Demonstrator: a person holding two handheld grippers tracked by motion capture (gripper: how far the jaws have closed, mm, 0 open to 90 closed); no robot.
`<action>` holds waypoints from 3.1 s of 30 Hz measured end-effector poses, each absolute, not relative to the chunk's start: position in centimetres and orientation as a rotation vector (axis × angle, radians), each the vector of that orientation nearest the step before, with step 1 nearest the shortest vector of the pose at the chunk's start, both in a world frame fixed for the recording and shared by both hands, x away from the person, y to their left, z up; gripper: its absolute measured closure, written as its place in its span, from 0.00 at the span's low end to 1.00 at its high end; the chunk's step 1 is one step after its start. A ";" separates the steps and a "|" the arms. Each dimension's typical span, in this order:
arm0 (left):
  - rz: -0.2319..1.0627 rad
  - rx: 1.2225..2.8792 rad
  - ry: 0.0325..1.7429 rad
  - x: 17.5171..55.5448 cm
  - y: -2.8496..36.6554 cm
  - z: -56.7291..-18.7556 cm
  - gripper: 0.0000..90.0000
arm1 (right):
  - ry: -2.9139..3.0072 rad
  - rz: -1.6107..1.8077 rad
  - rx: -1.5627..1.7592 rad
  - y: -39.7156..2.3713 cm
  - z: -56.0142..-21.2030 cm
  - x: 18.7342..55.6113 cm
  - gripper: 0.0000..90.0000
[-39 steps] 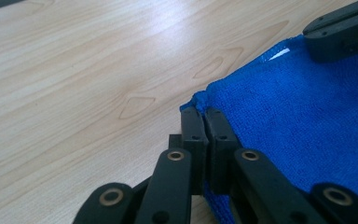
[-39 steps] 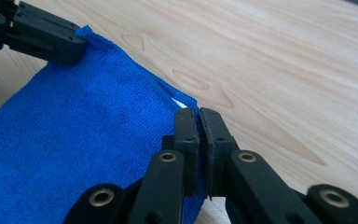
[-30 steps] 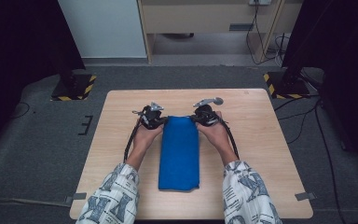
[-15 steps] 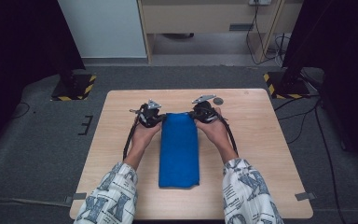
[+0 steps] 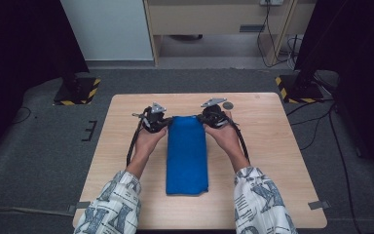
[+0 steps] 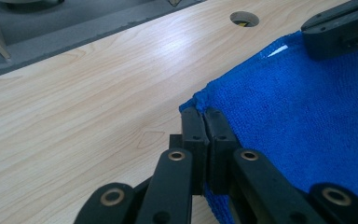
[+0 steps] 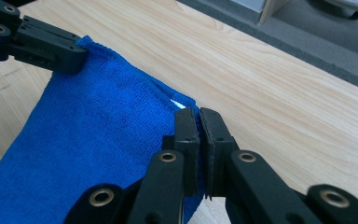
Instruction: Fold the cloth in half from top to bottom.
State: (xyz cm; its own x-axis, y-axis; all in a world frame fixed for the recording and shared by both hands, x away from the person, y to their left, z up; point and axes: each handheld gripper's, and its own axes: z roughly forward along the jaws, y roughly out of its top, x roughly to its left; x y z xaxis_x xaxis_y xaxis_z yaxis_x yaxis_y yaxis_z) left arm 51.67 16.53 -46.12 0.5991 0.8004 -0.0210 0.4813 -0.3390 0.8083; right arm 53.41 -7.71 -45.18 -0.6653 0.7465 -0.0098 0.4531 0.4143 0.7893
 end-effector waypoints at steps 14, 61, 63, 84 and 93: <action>0.508 2.007 0.965 50.3 16.6 -44.5 0.98 | 2.298 1.158 0.984 -8.2 -43.8 52.0 0.96; 0.415 2.039 0.807 41.7 17.0 -45.4 0.98 | 2.382 1.295 0.858 -10.4 -46.1 42.3 0.96; 0.412 2.033 0.804 41.5 17.1 -45.3 0.98 | 2.380 1.302 0.857 -10.4 -46.0 42.2 0.96; 0.358 2.012 0.798 39.2 17.8 -46.1 0.96 | 2.388 1.327 0.844 -10.8 -46.2 40.3 0.96; 0.342 2.021 0.791 38.5 17.9 -46.3 0.97 | 2.411 1.324 0.831 -10.8 -46.5 39.3 0.96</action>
State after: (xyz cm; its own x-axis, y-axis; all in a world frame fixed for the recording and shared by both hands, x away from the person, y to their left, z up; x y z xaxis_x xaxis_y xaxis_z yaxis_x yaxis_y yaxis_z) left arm 38.50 17.95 -46.35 0.7561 0.6512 -0.0647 0.3993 -0.3808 0.8340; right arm 39.30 -10.81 -46.48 -0.8000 0.5987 0.0397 0.3548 0.4187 0.8359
